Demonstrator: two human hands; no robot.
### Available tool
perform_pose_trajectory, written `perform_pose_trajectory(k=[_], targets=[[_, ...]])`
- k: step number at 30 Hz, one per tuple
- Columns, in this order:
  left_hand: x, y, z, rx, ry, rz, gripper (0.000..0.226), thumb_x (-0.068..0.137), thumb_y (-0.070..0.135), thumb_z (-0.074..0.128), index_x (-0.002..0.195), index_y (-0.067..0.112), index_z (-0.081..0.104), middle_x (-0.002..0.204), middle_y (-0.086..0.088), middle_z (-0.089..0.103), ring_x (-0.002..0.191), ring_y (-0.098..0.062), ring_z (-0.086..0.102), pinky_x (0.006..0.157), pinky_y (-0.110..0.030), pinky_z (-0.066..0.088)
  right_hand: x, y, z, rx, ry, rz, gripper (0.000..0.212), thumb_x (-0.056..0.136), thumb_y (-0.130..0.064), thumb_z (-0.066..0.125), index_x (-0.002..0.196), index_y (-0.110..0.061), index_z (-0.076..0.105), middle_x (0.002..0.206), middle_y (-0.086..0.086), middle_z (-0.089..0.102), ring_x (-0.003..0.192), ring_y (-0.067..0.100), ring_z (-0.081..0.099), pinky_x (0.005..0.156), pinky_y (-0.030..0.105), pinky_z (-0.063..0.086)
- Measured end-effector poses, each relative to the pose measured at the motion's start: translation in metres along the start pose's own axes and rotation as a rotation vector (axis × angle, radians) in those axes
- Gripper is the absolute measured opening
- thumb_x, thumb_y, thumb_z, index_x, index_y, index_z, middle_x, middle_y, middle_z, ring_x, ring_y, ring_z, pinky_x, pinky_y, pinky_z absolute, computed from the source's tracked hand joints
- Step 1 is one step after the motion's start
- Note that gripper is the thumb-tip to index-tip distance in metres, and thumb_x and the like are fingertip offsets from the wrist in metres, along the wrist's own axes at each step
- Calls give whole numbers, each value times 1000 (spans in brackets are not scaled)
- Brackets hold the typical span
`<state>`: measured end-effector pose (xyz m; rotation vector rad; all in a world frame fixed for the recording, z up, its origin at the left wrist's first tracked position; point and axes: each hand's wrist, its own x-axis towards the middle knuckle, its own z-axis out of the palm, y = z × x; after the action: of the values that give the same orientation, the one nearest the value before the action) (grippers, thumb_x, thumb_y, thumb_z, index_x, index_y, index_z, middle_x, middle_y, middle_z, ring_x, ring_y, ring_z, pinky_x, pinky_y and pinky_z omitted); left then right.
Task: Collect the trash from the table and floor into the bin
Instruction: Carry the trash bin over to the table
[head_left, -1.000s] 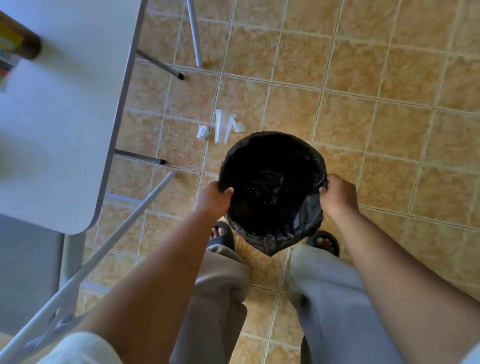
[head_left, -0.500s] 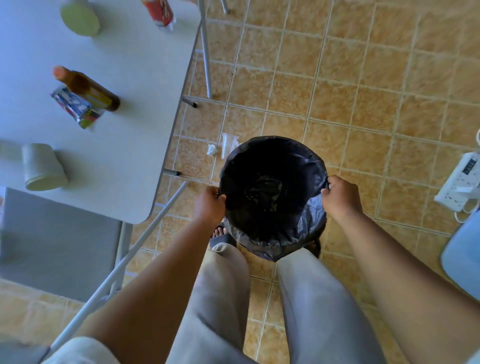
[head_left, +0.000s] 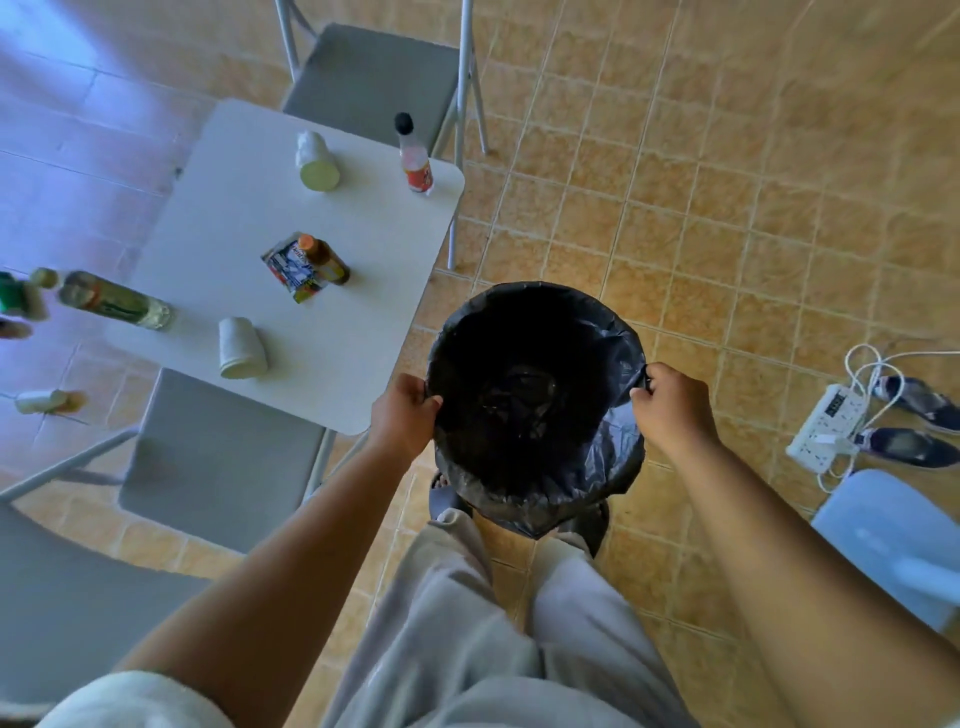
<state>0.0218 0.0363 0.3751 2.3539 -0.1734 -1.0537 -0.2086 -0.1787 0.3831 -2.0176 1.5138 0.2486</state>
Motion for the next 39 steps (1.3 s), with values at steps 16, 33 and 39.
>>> perform_pose_trajectory(k=[16, 33, 39], targets=[[-87, -22, -57, -31, 233, -7, 17, 76, 17, 59, 82, 28, 47, 80, -2, 58, 73, -22, 58, 67, -43, 55, -40, -60, -59, -44, -35, -378, 24, 93, -15, 57, 114, -7, 65, 101, 16, 70, 80, 30, 65, 66, 33, 52], [-76, -53, -88, -617, 141, -164, 65, 87, -1, 59, 139, 32, 38, 116, -5, 58, 98, -26, 64, 67, -42, 61, 10, -203, -41, -225, -200, -639, 14, 88, -8, 48, 86, -10, 62, 80, 8, 62, 65, 24, 56, 54, 27, 38], [-21, -42, -127, -567, 210, -161, 69, 85, -3, 53, 140, 33, 33, 111, -11, 60, 97, -32, 64, 74, -51, 59, 47, -273, -27, -254, -206, -679, 15, 88, -8, 48, 94, -10, 62, 89, 13, 65, 79, 33, 58, 66, 30, 42]])
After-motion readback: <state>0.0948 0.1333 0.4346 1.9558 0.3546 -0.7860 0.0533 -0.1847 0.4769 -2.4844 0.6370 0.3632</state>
